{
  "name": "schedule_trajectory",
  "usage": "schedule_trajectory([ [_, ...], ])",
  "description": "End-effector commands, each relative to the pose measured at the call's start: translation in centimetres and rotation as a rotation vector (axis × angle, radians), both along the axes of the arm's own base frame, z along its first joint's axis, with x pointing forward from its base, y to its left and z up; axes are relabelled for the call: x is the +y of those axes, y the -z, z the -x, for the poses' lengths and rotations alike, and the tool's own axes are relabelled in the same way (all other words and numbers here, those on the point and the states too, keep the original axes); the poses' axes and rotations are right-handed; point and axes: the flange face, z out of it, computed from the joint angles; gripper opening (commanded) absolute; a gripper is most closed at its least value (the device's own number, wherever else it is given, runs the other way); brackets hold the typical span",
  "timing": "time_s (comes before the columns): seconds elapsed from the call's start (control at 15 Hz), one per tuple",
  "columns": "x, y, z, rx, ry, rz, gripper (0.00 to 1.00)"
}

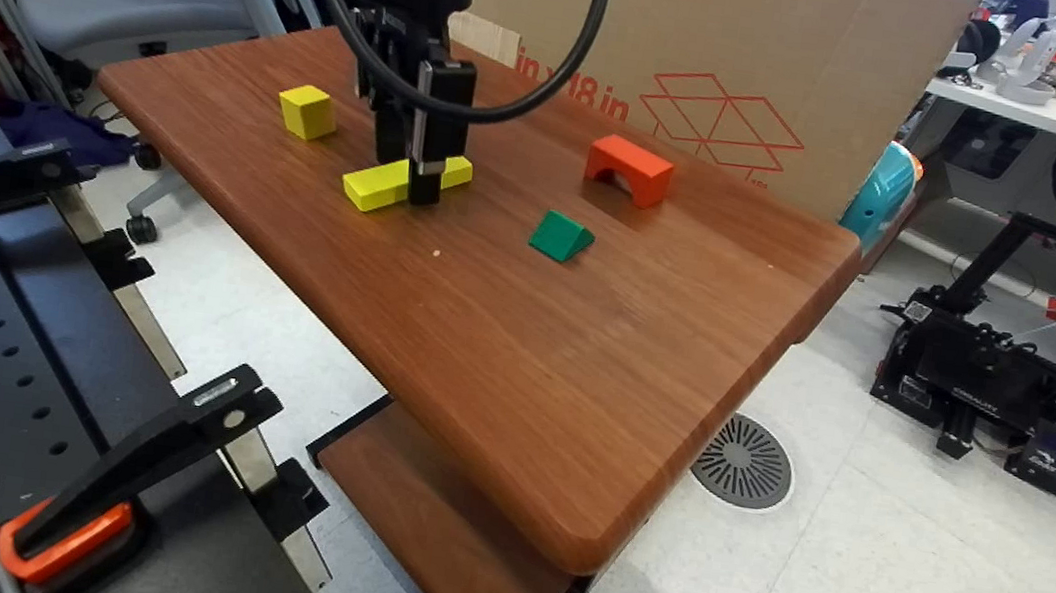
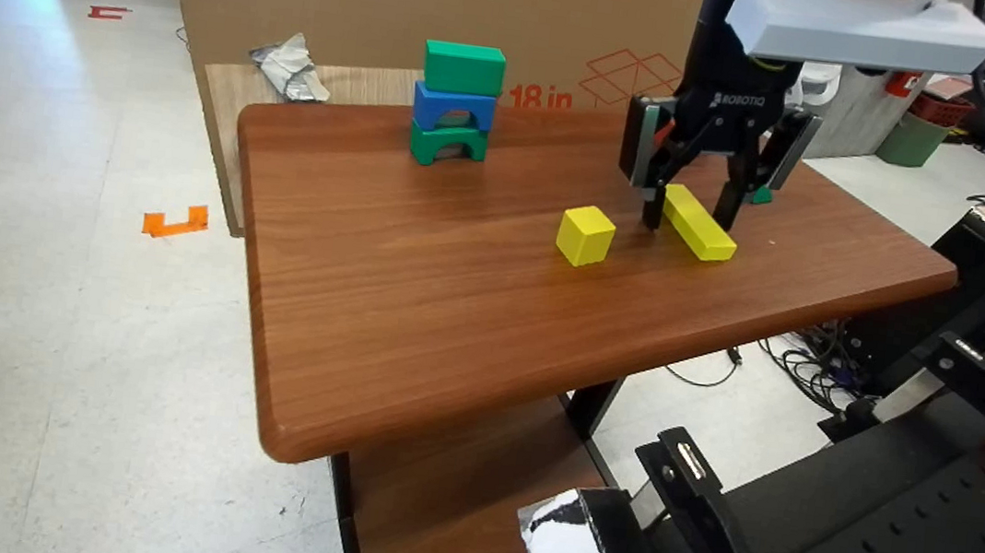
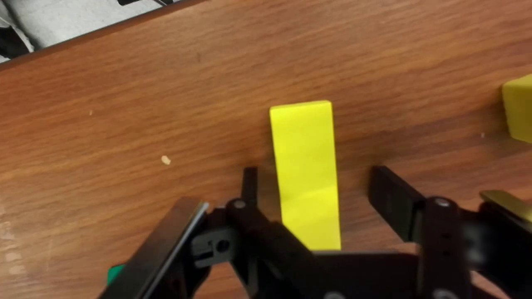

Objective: Move the yellow rectangular block backward

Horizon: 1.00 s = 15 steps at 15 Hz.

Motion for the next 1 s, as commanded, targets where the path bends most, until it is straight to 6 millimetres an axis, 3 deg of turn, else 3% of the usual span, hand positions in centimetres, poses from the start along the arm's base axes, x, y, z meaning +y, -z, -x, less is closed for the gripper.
schedule_trajectory([
  [0.0, 0.5, -0.3, -0.2, -0.012, -0.025, 0.018, 0.38],
  [0.27, 0.5, -1.2, -0.5, -0.019, -0.022, 0.008, 0.12],
  [0.6, -0.1, -4.6, -2.0, -0.037, -0.015, -0.001, 0.08],
  [0.93, -0.9, -9.4, -5.2, -0.068, -0.047, -0.006, 0.08],
])
